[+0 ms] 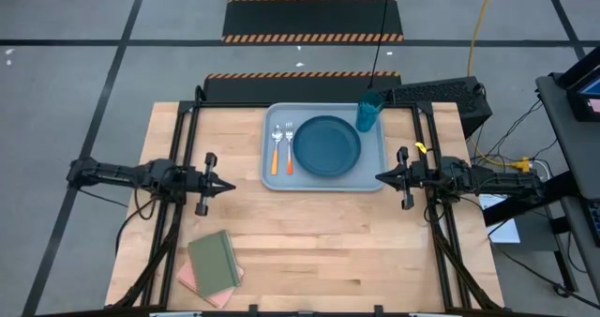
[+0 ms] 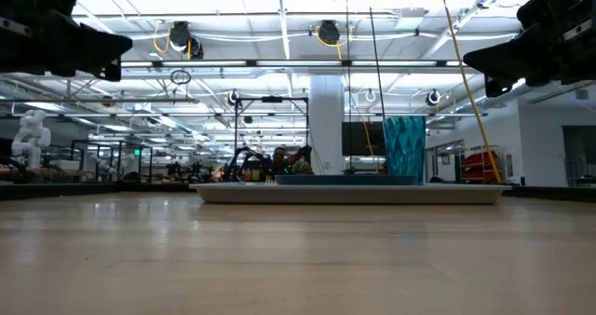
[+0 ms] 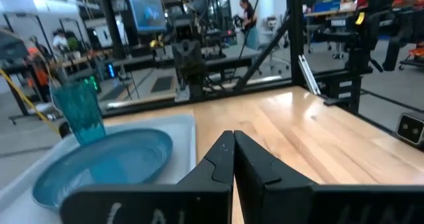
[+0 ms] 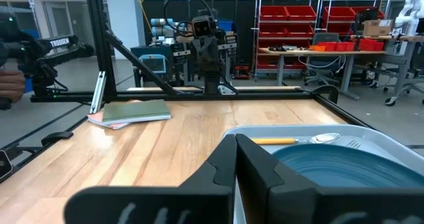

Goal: Pick and place plate/cup/fork/spoon on tray
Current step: Return to Home Position

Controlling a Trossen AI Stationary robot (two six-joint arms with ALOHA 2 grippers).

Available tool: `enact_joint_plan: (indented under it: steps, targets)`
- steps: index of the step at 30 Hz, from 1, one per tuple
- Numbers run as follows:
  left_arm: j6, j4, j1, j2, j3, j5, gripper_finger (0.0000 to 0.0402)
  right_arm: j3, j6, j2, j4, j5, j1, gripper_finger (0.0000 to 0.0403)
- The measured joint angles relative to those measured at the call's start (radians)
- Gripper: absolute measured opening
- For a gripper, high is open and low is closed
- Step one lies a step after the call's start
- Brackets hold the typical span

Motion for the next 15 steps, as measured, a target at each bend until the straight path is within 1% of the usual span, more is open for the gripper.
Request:
enact_joint_plan:
  steps: [8,11,15]
  targets:
    - [0.054,-0.055,0.002,-0.112,0.0,-0.031,0.0003,0.0,0.0,0.0,0.0,0.0,0.0,0.0]
    - [0.073,-0.063,0.019,-0.114,0.0,-0.031,0.0003,0.0,0.0,0.0,0.0,0.0,0.0,0.0]
    - [0.087,-0.066,0.071,-0.114,0.0,-0.031,0.0003,0.0,0.0,0.0,0.0,0.0,0.0,0.0]
